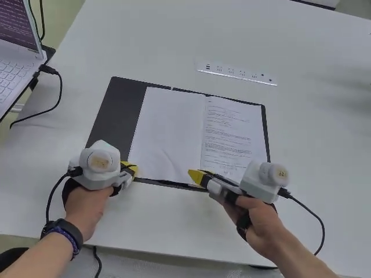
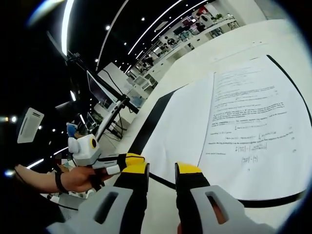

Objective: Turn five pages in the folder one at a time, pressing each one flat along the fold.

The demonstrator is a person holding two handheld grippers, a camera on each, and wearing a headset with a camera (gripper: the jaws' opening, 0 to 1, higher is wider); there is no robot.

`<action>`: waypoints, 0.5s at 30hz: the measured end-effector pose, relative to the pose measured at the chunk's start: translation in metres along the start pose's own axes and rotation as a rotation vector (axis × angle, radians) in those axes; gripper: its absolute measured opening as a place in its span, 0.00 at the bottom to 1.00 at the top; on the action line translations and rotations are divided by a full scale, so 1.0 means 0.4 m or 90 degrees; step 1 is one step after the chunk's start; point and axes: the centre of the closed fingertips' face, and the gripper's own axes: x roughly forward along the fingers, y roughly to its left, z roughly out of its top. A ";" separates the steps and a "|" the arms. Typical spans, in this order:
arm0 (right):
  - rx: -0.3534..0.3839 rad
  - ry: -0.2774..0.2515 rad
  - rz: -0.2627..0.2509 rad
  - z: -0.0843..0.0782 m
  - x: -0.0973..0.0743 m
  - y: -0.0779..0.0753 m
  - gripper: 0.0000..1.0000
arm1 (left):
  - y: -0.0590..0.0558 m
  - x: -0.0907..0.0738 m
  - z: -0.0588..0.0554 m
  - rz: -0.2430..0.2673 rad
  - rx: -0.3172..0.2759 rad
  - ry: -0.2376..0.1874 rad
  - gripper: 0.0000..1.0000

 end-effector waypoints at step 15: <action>-0.036 0.000 -0.002 0.099 0.048 -0.062 0.12 | 0.004 0.008 0.001 0.009 -0.006 -0.003 0.00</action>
